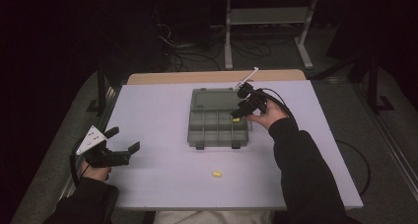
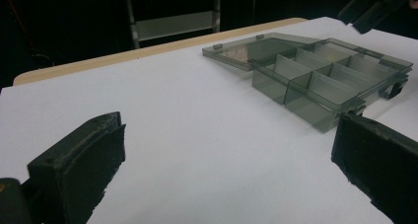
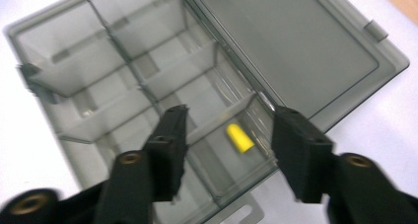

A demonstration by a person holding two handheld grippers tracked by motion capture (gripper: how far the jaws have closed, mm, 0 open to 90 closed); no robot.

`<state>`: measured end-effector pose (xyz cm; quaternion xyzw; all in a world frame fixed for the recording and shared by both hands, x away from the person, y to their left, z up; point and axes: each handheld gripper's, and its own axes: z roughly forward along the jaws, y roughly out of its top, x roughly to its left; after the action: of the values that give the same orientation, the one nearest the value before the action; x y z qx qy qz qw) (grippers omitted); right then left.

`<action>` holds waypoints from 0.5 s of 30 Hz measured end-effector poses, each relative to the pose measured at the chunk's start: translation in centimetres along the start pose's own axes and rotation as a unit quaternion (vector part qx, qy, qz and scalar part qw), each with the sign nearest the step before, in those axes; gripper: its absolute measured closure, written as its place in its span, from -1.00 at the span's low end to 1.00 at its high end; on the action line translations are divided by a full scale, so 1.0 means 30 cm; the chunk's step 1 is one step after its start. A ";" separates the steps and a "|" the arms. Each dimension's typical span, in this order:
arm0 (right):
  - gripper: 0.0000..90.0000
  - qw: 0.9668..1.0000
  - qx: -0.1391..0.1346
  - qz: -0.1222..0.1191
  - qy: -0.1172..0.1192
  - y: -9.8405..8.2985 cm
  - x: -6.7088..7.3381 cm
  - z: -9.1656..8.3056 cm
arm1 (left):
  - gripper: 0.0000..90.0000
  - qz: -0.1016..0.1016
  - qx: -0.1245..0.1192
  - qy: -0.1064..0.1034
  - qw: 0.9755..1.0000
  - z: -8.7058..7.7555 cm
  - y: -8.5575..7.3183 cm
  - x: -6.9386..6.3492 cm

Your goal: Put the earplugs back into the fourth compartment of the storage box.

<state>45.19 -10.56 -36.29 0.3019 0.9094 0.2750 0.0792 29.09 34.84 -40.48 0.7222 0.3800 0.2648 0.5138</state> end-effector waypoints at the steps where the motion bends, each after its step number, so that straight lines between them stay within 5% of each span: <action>1: -0.14 1.000 -0.003 0.000 0.000 0.001 0.009 -0.011 | -1.00 0.000 0.000 0.000 1.000 0.000 0.000 0.000; 15: -0.99 0.999 -0.025 -0.033 -0.001 0.010 0.137 -0.094 | -1.00 0.000 -0.001 0.001 1.000 0.000 0.000 0.000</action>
<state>41.16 -9.18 -33.67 0.2701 0.9116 0.2945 0.0963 29.08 34.83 -40.47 0.7211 0.3806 0.2662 0.5141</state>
